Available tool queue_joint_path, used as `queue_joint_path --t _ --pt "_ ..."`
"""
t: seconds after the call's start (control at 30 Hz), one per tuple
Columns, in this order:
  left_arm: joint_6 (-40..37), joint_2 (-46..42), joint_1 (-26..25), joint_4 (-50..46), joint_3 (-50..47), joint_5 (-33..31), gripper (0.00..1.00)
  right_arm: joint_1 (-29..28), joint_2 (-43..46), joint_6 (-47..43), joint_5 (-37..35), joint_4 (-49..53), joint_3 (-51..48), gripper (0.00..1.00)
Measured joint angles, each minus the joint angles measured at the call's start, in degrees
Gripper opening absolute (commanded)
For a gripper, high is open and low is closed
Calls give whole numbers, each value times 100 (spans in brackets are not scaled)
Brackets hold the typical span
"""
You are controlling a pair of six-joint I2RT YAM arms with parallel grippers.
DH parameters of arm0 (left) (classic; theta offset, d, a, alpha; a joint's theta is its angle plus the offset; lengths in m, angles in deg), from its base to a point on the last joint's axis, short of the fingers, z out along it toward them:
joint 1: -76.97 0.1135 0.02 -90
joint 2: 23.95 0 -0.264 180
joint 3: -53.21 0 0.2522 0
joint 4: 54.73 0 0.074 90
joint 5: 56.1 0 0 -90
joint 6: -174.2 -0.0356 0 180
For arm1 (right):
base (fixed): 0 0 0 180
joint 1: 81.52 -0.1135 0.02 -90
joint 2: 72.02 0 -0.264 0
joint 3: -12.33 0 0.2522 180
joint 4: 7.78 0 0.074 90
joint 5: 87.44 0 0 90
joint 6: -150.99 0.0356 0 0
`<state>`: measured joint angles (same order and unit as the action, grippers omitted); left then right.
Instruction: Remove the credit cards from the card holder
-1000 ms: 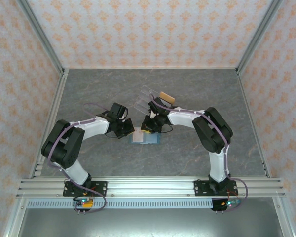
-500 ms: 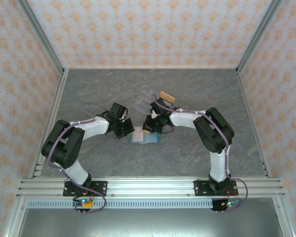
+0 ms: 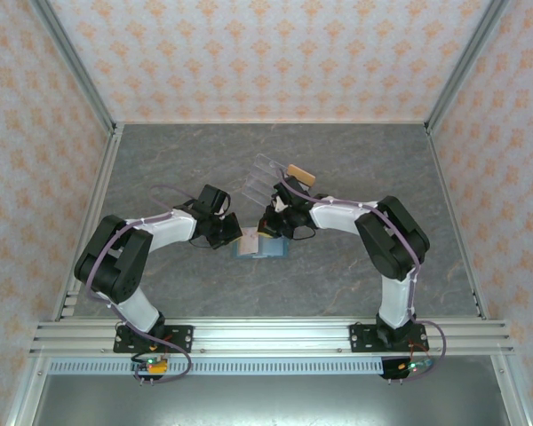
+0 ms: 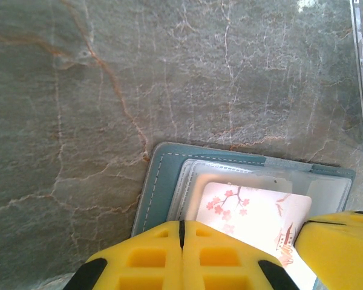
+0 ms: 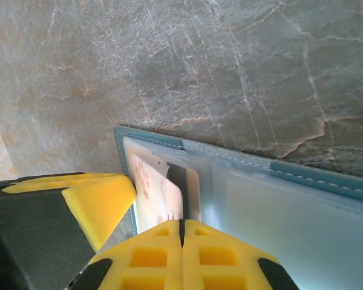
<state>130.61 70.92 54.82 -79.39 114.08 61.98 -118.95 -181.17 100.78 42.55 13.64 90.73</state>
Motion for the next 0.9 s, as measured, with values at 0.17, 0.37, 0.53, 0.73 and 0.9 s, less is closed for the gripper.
queue_joint_path --t 0.17,0.37,0.53,0.73,0.9 --pt "0 0 0 2 0 0 5 0 13 -42 -103 26 -44 10" --pt "0 0 0 0 0 0 4 0 11 -42 -24 26 -44 24" --pt "0 0 0 2 0 0 4 0 -44 -44 42 48 -42 24" --pt "2 0 0 4 -2 0 3 -2 -153 -101 55 216 90 24" --pt "2 0 0 7 -4 2 3 -13 -236 -131 87 240 170 22"
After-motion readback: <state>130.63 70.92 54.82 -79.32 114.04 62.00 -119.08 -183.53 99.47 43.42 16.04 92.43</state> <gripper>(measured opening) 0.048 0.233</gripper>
